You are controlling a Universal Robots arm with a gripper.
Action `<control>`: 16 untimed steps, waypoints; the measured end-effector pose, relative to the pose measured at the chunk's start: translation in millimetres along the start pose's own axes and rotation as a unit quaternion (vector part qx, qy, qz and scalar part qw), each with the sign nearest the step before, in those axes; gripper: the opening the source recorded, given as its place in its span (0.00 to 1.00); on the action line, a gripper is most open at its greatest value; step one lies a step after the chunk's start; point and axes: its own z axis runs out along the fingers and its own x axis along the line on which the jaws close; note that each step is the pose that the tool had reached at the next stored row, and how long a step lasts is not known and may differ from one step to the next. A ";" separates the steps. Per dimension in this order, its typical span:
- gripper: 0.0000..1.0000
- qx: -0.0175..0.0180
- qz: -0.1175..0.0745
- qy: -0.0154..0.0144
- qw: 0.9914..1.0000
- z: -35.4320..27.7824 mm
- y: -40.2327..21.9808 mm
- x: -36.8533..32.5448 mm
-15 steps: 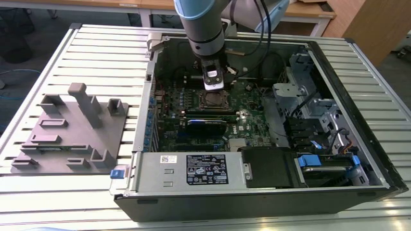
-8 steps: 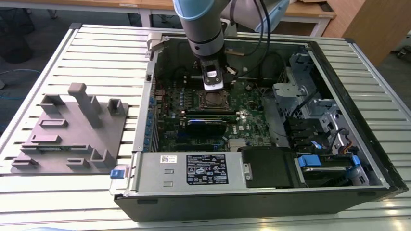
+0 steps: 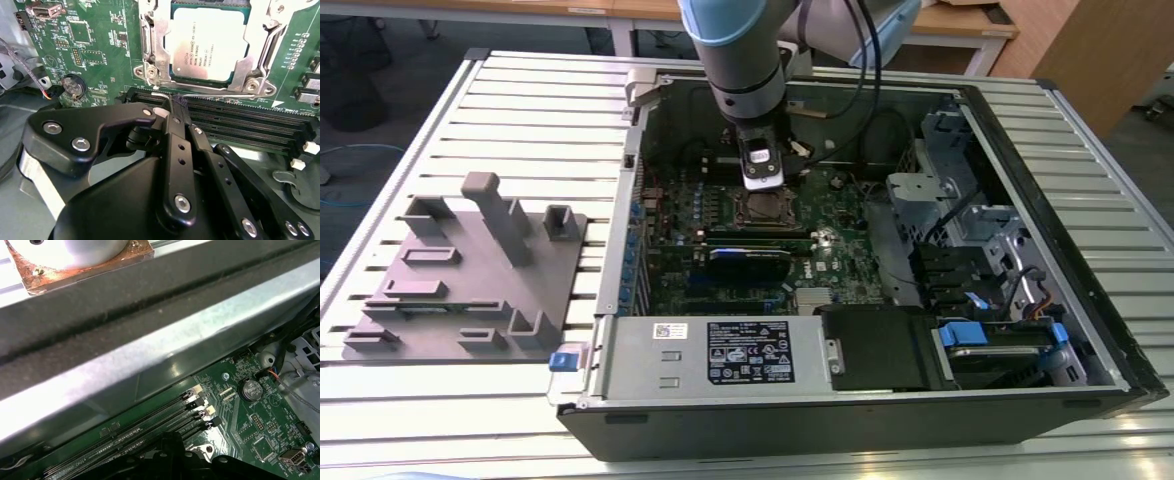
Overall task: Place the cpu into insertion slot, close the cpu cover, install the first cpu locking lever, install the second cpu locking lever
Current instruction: 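Install the first cpu locking lever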
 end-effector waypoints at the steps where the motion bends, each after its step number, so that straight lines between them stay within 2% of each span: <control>1: 0.11 0.000 0.000 0.000 1.000 0.0 0.0 0.0; 9: 0.11 0.001 -0.001 0.000 1.000 -0.2 -0.7 -0.5; 11: 0.11 0.001 -0.001 0.000 1.000 -3.4 0.4 -0.9; 16: 0.11 -0.001 -0.001 0.000 1.000 -4.8 0.8 -1.2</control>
